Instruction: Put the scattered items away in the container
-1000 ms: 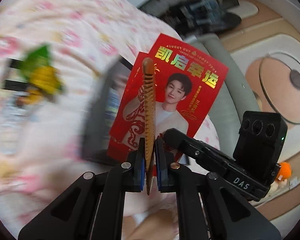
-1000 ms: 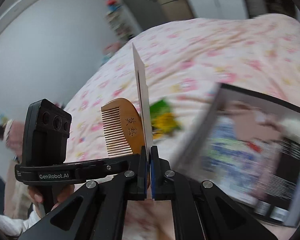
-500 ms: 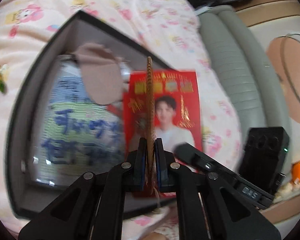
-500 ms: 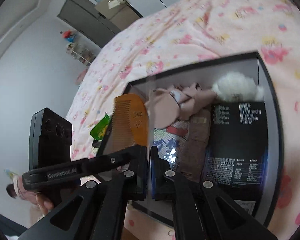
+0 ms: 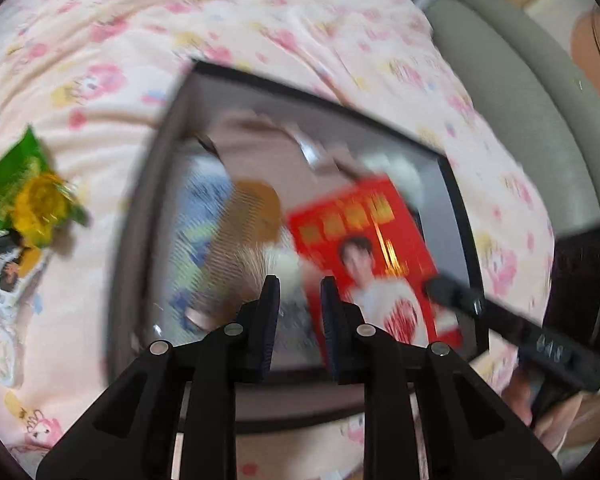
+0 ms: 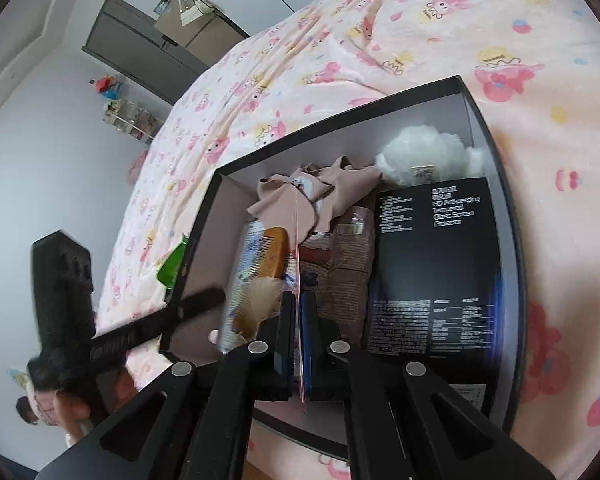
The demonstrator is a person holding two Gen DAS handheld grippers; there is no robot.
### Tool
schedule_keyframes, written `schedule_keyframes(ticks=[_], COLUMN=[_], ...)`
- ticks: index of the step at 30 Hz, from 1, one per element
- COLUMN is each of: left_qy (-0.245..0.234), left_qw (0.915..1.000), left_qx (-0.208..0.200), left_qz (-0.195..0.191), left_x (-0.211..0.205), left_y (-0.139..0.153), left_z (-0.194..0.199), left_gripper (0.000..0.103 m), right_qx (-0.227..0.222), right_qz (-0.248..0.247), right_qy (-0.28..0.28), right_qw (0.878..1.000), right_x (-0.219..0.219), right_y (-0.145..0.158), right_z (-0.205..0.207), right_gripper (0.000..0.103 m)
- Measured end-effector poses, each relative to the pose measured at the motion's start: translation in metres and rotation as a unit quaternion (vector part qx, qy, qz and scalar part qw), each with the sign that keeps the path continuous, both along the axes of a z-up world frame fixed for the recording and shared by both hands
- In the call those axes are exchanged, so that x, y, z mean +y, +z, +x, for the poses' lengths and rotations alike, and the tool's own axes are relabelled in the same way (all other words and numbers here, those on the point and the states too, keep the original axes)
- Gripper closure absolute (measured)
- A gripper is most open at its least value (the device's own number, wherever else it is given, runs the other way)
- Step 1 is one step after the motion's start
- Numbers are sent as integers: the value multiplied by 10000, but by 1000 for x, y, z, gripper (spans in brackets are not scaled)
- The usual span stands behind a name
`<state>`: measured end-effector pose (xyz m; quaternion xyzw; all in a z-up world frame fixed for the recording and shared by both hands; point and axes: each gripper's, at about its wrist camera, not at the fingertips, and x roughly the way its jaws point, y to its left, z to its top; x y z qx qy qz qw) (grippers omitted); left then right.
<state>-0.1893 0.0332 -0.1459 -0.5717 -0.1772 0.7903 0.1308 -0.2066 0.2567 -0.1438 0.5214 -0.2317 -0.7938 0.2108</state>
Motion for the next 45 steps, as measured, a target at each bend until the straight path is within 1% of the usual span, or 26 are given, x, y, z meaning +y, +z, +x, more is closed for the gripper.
schedule_keyframes(ticks=[2, 4, 6, 8, 9, 11, 12, 13, 14, 17, 20, 21, 22, 24, 27, 28, 29, 31, 33, 35, 36, 37, 39, 40, 42, 45], left_qy=[-58, 22, 13, -39, -87, -239, -334, -429, -459, -477, -429, -386, -346, -355, -293, -313, -310, -302, -315, -305, -289, -311, -387, -403, -409, -419], left_qw=[9994, 9986, 9985, 9988, 9987, 9972, 9963, 9957, 9955, 9956, 9947, 9943, 9940, 9945, 9970, 9969, 9970, 9966, 9963, 9972, 9981, 9987, 9988, 9985, 9978, 9972], left_qx=[-342, -514, -525, -453, -479, -637, -705, -738, -756, -771, -862, -897, -907, -790, -551, -536, -512, -463, -409, -373, -328, -261, -206, -213, -234, -140], left_qz=[-48, -102, 136, 159, 159, 314, 352, 356, 342, 252, 355, 429, 509, 591, 462, 478, 500, 610, 683, 577, 441, 299, 240, 315, 474, 598], left_x=[10, 10, 8, 10, 11, 15, 16, 16, 15, 9, 2, 0, -2, -2, -1, -1, -2, -5, -6, -4, -2, 0, 3, 3, 2, 4], left_y=[-11, -22, -25, -26, -25, -31, -32, -32, -33, -35, -41, -43, -44, -44, -40, -40, -39, -37, -35, -35, -34, -32, -30, -30, -30, -28], left_z=[-5, -7, -6, -5, -5, -8, -10, -14, -19, -26, -34, -36, -37, -35, -31, -31, -32, -32, -31, -30, -28, -26, -22, -21, -21, -22], left_gripper=[84, 84, 84, 84, 84, 84, 82, 80, 79, 79, 78, 76, 69, 64, 64, 64, 64, 64, 61, 60, 61, 61, 61, 61, 61, 61], right_qx=[-118, -244, -328, -364, -399, -435, -454, -452, -456, -425, -411, -483, -583, -640, -389, -335, -336, -295, -251, -173, -123, -33, 295, 344, 235, 64], right_qz=[-20, -24, -42, -78, -71, 24, 98, 224, 269, 24, 148, 239, 316, 389, 685, 630, 466, 295, 148, 173, 256, 511, 1205, 1281, 1168, 1236], right_qy=[85, 181, 223, 302, 356, 426, 447, 416, 376, 270, 290, 295, 300, 321, 433, 514, 584, 636, 620, 551, 519, 472, 220, 125, 3, -122], right_qw=[9999, 9995, 9992, 9989, 9985, 9981, 9979, 9979, 9979, 9987, 9986, 9981, 9973, 9967, 9960, 9961, 9966, 9971, 9977, 9982, 9983, 9976, 9920, 9911, 9929, 9922], right_x=[-4, -9, -12, -15, -17, -22, -23, -24, -22, -15, -18, -20, -22, -24, -29, -32, -33, -35, -32, -29, -28, -26, -19, -12, -2, 4], right_y=[-6, -11, -15, -18, -20, -22, -23, -24, -24, -22, -24, -28, -33, -39, -32, -30, -30, -27, -23, -19, -17, -13, -2, 2, 2, -3], right_z=[-2, -2, -2, -2, -2, -3, -4, -5, -4, -7, -12, -14, -16, -18, -16, -15, -15, -12, -11, -9, -9, -8, -6, -6, -6, -5], right_gripper=[101, 101, 101, 101, 101, 99, 95, 94, 94, 93, 92, 92, 92, 92, 94, 96, 98, 99, 99, 100, 100, 100, 99, 99, 97, 93])
